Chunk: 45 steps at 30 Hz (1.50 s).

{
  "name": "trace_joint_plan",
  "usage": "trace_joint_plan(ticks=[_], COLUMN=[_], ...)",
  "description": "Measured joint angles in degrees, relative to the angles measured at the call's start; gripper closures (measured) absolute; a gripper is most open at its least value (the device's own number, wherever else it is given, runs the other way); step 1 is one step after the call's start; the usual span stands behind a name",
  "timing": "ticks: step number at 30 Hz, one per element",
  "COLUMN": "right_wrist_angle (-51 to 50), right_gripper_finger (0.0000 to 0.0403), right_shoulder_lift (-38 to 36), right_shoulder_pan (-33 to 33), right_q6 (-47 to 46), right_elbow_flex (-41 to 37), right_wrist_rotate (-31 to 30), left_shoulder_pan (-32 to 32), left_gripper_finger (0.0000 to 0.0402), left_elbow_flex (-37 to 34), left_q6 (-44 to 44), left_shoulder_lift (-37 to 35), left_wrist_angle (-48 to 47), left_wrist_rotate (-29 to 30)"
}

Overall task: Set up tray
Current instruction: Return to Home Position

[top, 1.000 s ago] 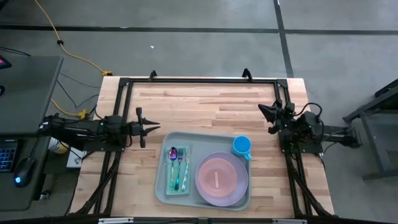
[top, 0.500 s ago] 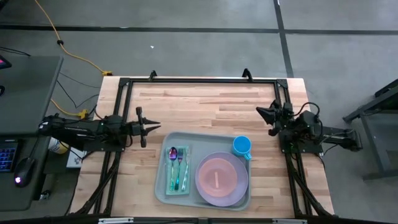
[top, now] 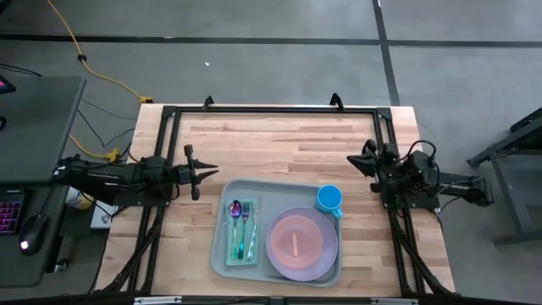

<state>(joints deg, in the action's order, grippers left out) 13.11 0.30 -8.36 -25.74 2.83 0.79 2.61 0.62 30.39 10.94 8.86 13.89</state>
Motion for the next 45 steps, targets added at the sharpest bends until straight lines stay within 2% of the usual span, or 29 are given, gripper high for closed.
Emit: trace_joint_plan(ticks=[4, 16, 19, 24, 45], right_wrist_angle=[-4.1, -18.2, -18.2, -18.3, -18.3], right_gripper_finger=[0.0403, 0.0403, 0.0403, 0.0403, 0.0403], right_shoulder_lift=[0.0, 0.1, 0.6, 0.8, 0.8], right_shoulder_pan=[0.0, 0.0, 0.0, 0.0, 0.0], right_q6=[-2.5, 1.7, 2.4, 2.6, 2.0], right_elbow_flex=[0.0, 0.2, 0.2, 0.2, 0.2], right_wrist_rotate=[1.2, 1.1, 1.0, 1.0, 0.9], left_shoulder_pan=[0.0, 0.0, 0.0, 0.0, 0.0], left_gripper_finger=[0.0311, 0.0311, 0.0311, 0.0312, 0.0311], left_elbow_flex=[0.0, 0.0, 0.0, 0.2, 0.2], left_q6=[-0.1, -0.2, 0.1, 5.5, 5.8], left_shoulder_lift=[0.0, 0.0, 0.0, 0.5, 0.5], left_wrist_angle=[-0.1, -2.4, -4.3, -6.7, -6.8], left_wrist_rotate=[0.2, 0.3, 0.4, 0.0, 0.0])
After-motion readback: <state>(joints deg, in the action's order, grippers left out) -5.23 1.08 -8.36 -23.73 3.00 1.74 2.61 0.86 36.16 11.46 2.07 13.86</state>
